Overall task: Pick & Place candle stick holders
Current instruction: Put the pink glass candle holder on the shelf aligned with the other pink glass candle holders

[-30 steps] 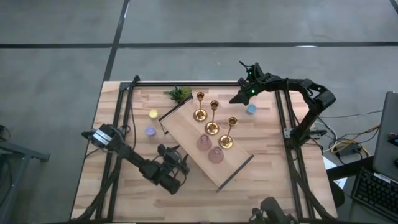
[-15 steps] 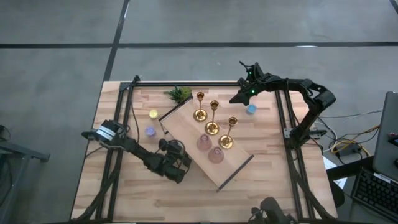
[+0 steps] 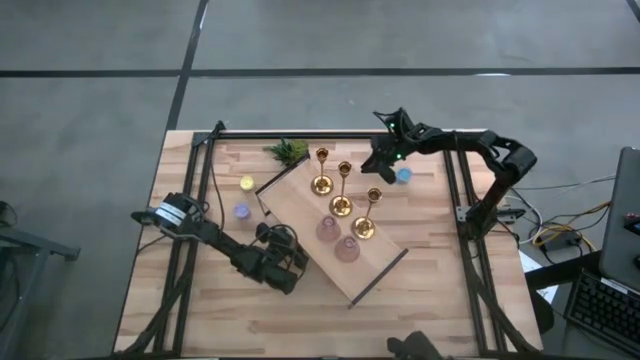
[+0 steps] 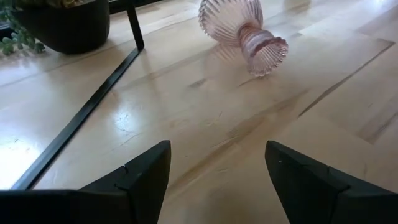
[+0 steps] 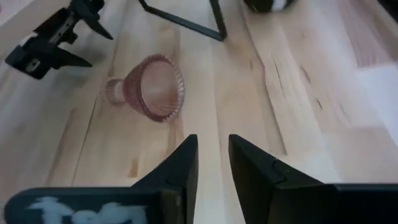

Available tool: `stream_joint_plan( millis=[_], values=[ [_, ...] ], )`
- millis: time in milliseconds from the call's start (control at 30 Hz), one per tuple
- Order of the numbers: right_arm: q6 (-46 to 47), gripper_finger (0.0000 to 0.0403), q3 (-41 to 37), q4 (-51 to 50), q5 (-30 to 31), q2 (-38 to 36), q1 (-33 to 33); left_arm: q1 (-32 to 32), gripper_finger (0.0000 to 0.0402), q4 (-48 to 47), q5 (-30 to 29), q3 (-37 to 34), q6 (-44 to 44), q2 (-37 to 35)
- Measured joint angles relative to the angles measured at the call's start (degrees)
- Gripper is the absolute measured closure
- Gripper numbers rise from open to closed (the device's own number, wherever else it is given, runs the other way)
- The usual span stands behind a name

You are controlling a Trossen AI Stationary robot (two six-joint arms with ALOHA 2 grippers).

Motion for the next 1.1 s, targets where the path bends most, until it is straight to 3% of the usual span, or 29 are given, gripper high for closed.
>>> stream_joint_plan(
  millis=[300,433,533,1100],
  values=[
    [1.58,0.0341,0.33,3.38,-0.37,4.84,3.48,-0.36,0.0138,-0.03,1.05,-1.1,0.15,0.02],
    [2.58,0.0339,1.16,3.41,-5.15,8.99,3.48,-0.74,0.0138,-0.02,1.17,-1.48,-0.5,0.04],
    [2.77,0.0331,1.35,3.41,-7.86,11.85,4.19,-0.86,0.0138,0.0,1.22,-1.55,-0.52,0.04],
    [0.53,0.0254,1.11,12.46,-5.08,11.68,8.74,-0.87,0.0138,0.24,1.0,-1.57,-0.79,0.04]
  ],
)
